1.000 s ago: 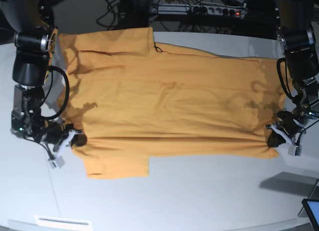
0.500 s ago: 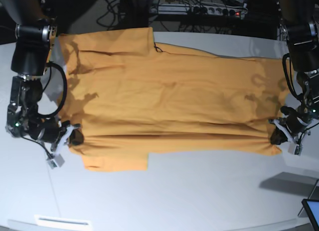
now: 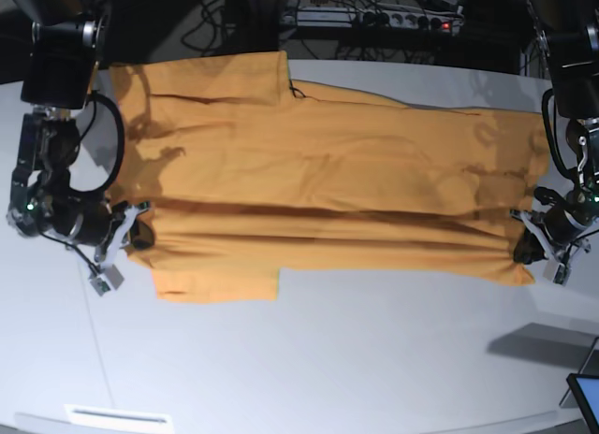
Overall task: Fold the T-shirt properly
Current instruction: 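Lift the grasped edge and fold it over toward the collar edge, then open both grippers to release the folded edge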
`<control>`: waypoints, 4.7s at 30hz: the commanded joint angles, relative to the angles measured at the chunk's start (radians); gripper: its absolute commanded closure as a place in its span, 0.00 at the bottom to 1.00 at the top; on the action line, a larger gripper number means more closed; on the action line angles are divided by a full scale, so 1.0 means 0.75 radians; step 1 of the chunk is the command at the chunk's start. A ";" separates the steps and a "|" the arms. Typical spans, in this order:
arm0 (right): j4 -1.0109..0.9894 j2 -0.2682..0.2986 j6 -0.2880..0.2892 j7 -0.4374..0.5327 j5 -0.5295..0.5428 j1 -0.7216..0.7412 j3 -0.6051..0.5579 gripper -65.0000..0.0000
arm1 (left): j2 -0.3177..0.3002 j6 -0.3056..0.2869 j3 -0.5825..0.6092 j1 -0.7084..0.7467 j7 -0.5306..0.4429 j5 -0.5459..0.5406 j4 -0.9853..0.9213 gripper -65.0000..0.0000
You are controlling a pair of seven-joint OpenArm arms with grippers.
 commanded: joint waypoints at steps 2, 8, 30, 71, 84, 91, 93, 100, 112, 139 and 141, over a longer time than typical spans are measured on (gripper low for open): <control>0.059 0.021 -0.005 0.023 0.006 0.008 0.008 1.00 | -0.065 0.020 -0.014 0.008 -0.019 -0.008 0.043 1.00; 0.159 0.019 -0.005 -0.030 0.006 -0.026 0.014 1.00 | -0.106 0.020 -0.014 0.123 -0.019 -0.008 0.192 1.00; 0.370 0.013 -0.009 -0.096 0.008 -0.188 0.018 1.00 | -0.159 0.020 -0.014 0.288 -0.016 0.000 0.327 1.00; 0.536 0.005 -0.009 -0.128 0.012 -0.464 0.020 1.00 | -0.165 0.016 -0.014 0.575 0.092 0.453 0.638 1.00; 0.529 -0.049 -0.009 -0.128 0.008 -0.503 0.018 1.00 | -0.202 0.016 -0.014 0.697 0.092 0.487 0.640 1.00; 0.486 -0.079 -0.009 -0.128 0.008 -0.503 0.018 1.00 | -0.227 0.016 -0.014 0.732 0.092 0.489 0.640 1.00; 0.460 -0.081 -0.009 -0.122 0.008 -0.503 0.018 0.99 | -0.229 0.016 -0.014 0.745 0.092 0.489 0.640 1.00; 0.433 -0.081 -0.020 -0.120 0.008 -0.503 0.020 0.70 | -0.255 0.016 -0.014 0.747 0.092 0.569 0.636 1.00; 0.435 -0.081 -0.228 -0.120 0.012 -0.497 0.020 0.66 | -0.257 0.016 -0.014 0.747 0.184 0.714 0.638 0.68; 0.446 -0.067 -0.584 -0.087 0.006 -0.452 0.016 0.66 | -0.172 0.014 -0.333 0.740 0.184 0.702 0.810 0.16; 0.446 -0.057 -0.588 -0.089 0.006 -0.442 0.016 0.66 | -0.159 0.014 -0.333 0.745 0.184 0.700 0.810 0.16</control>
